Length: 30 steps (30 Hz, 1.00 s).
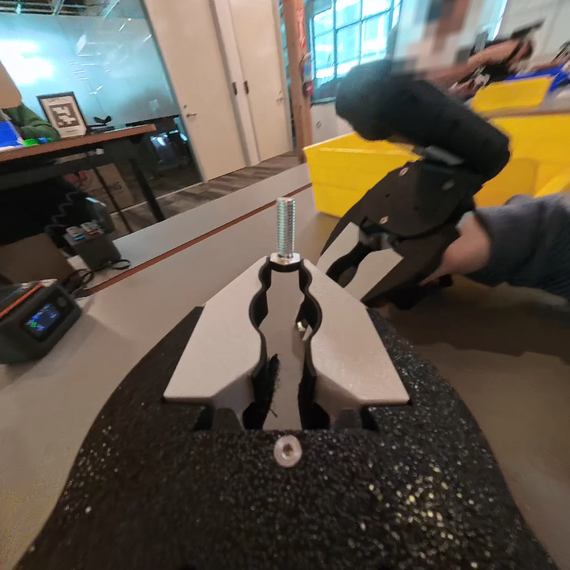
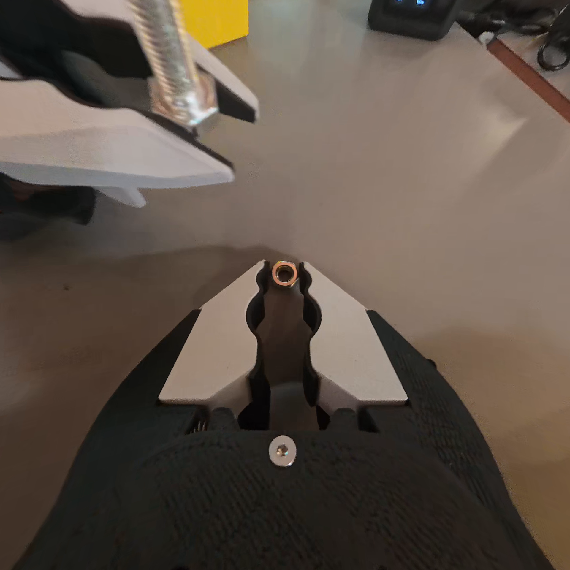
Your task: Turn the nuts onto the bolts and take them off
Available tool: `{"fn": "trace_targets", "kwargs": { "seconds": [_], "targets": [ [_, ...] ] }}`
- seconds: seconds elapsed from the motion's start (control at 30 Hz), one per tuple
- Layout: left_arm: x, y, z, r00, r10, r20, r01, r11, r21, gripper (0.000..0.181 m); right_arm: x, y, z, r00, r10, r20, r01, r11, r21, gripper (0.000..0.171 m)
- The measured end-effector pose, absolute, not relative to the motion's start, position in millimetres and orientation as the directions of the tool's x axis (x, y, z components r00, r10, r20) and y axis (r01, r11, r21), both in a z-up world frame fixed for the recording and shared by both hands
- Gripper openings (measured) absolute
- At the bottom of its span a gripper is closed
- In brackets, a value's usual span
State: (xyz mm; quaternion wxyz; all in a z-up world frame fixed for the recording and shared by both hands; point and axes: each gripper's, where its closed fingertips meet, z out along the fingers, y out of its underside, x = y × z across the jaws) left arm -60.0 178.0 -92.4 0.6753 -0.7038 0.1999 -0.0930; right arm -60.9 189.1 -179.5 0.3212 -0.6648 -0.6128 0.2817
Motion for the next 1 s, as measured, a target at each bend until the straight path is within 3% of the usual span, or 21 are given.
{"fn": "trace_targets", "kwargs": {
  "seconds": [0.03,0.13,0.23,0.33,0.43,0.57,1.0],
  "targets": [
    [-58,175,-89,0.899,-0.428,-0.093,-0.105,-0.006,-0.994,0.015,-61,190,-179,0.093,0.996,0.008,0.633,-0.053,-0.772,0.018],
    [-61,171,-82,0.892,-0.451,0.017,0.017,-0.004,-1.000,0.015,-56,200,-169,0.121,0.992,0.028,0.626,-0.054,-0.778,0.017],
    [-67,168,-77,0.880,-0.461,0.115,0.123,-0.012,-0.992,0.015,-60,209,-108,0.150,0.989,-0.014,0.469,-0.084,-0.879,0.017],
    [-65,166,-76,0.864,-0.484,0.136,0.145,-0.020,-0.989,0.015,-65,194,-45,0.024,0.999,-0.025,0.350,-0.032,-0.936,0.017],
    [-52,162,-78,0.851,-0.519,0.086,0.091,-0.016,-0.996,0.015,-64,160,-15,-0.147,0.989,-0.006,0.343,0.045,-0.938,0.017],
    [-38,157,-80,0.820,-0.570,0.052,0.052,-0.016,-0.999,0.015,-52,140,-22,-0.218,0.974,0.053,0.457,0.150,-0.877,0.017],
    [-15,150,-87,0.769,-0.638,-0.040,-0.053,-0.002,-0.999,0.015,-39,130,-43,-0.253,0.967,0.026,0.575,0.172,-0.800,0.017]
  ]
}}
